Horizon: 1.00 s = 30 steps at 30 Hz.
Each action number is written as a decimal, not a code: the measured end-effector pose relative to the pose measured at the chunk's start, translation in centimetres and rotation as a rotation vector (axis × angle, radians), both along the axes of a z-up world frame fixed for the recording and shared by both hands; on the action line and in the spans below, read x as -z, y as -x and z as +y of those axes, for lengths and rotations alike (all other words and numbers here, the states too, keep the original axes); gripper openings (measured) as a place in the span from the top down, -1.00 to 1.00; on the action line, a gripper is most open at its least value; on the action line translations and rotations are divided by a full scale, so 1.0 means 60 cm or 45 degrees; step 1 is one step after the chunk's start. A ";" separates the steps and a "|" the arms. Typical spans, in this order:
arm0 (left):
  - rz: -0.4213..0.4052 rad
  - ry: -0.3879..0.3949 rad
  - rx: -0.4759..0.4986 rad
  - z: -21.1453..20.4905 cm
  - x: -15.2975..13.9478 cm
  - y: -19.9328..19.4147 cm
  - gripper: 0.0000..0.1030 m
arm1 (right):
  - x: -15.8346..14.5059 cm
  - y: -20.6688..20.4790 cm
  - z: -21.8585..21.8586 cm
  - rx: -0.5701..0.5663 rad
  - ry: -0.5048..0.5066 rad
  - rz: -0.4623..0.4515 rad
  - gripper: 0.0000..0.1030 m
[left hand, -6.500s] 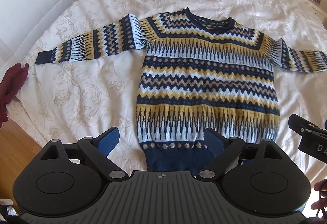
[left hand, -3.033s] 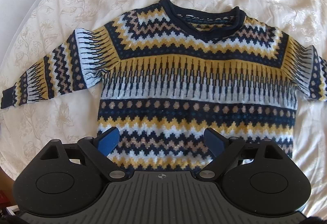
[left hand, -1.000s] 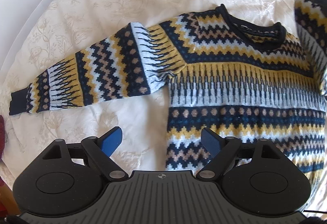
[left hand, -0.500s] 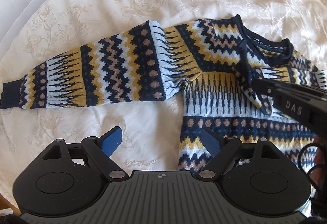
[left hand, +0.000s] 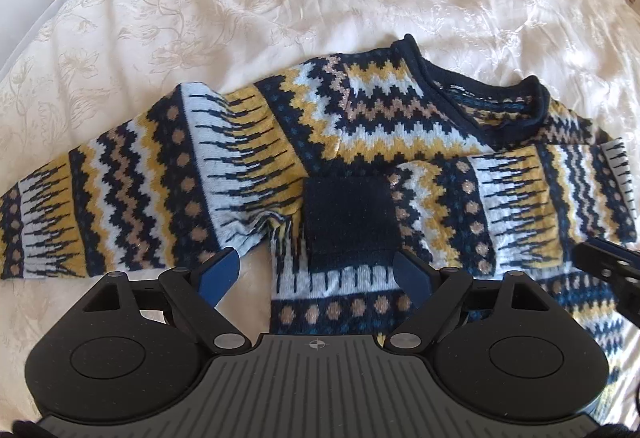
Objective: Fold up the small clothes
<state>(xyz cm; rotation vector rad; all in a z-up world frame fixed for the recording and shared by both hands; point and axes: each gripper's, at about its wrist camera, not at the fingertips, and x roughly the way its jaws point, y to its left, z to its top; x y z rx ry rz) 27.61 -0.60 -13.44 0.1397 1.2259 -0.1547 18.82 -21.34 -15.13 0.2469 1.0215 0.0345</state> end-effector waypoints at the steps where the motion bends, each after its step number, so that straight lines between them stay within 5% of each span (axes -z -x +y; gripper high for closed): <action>1: 0.010 -0.010 0.001 -0.007 0.010 -0.008 -0.63 | 0.002 0.004 -0.019 0.036 0.010 0.003 0.33; 4: 0.039 -0.044 -0.008 -0.023 0.042 -0.032 -0.50 | 0.003 0.014 -0.072 0.138 0.043 0.011 0.19; 8: 0.140 -0.015 -0.008 -0.034 0.086 -0.050 0.16 | 0.008 0.019 -0.144 0.275 0.089 0.014 0.06; 9: 0.129 -0.022 -0.022 -0.035 0.090 -0.049 0.21 | 0.010 0.017 -0.158 0.297 0.098 0.018 0.05; 11: 0.073 -0.077 -0.054 -0.037 0.089 -0.043 0.64 | 0.017 0.011 -0.188 0.332 0.122 0.028 0.01; 14: 0.015 -0.121 -0.073 -0.029 0.082 -0.033 0.89 | 0.028 0.001 -0.226 0.363 0.153 0.030 -0.12; 22: 0.082 -0.228 -0.130 0.033 0.103 -0.033 0.98 | 0.062 -0.034 -0.297 0.433 0.104 0.058 -0.13; 29: 0.112 -0.281 -0.122 0.022 0.125 -0.035 0.94 | 0.090 -0.084 -0.312 0.442 -0.012 0.067 -0.11; 30: 0.115 -0.293 -0.117 0.020 0.126 -0.035 0.94 | 0.094 -0.090 -0.311 0.441 -0.015 0.078 0.10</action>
